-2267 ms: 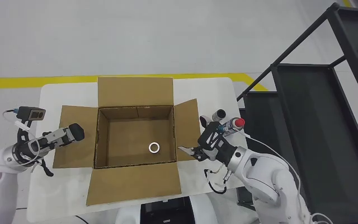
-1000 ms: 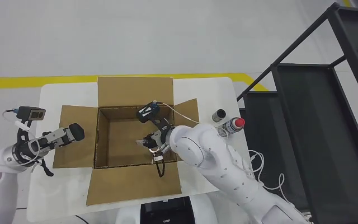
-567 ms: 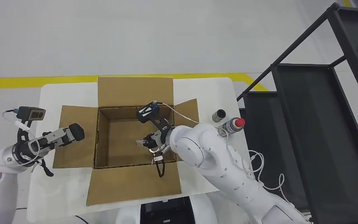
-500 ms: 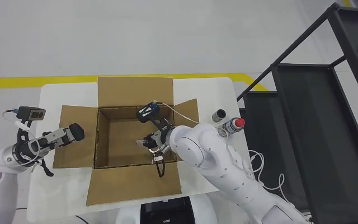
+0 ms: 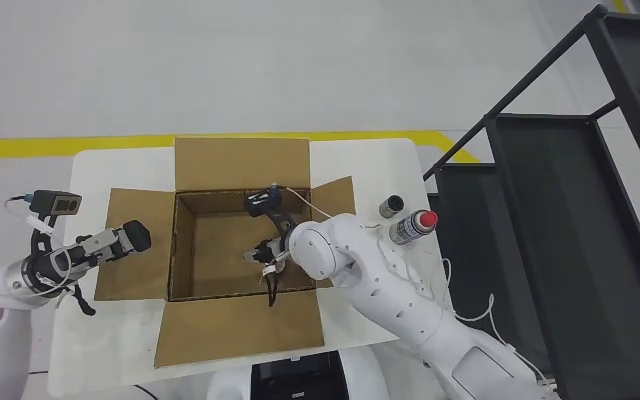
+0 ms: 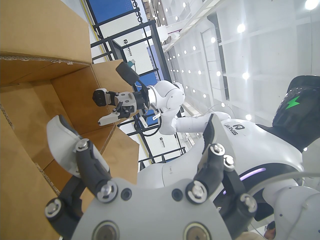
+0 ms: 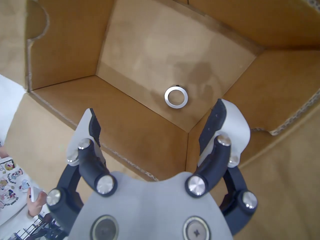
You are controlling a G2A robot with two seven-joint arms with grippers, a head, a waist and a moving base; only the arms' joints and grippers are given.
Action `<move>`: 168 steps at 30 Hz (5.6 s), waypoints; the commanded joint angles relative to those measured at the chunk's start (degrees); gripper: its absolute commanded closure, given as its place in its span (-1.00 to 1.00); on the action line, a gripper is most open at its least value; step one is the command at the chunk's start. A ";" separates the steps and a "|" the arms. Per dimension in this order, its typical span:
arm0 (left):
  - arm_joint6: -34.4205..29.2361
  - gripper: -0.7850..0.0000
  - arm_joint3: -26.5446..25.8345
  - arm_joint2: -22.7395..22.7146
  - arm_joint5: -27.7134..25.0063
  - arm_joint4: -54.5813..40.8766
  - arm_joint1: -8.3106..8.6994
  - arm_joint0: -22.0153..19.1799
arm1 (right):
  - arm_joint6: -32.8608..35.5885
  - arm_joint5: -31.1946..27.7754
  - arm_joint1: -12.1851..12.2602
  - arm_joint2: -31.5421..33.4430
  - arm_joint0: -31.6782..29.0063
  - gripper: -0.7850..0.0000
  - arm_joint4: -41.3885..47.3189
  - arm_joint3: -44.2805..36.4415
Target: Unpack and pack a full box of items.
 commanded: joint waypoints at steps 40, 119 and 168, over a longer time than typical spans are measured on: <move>0.00 -1.00 0.00 0.00 0.00 0.00 0.00 0.00 | -1.03 2.54 -1.57 -3.17 2.19 -1.00 1.00 4.88; 0.00 -1.00 0.00 0.00 0.00 0.00 0.00 0.00 | -15.84 5.26 -7.22 -10.53 8.82 -1.00 5.91 17.55; 0.00 -1.00 0.00 0.00 0.00 0.00 0.00 0.00 | -15.84 5.26 -7.22 -10.53 8.82 -1.00 5.91 17.55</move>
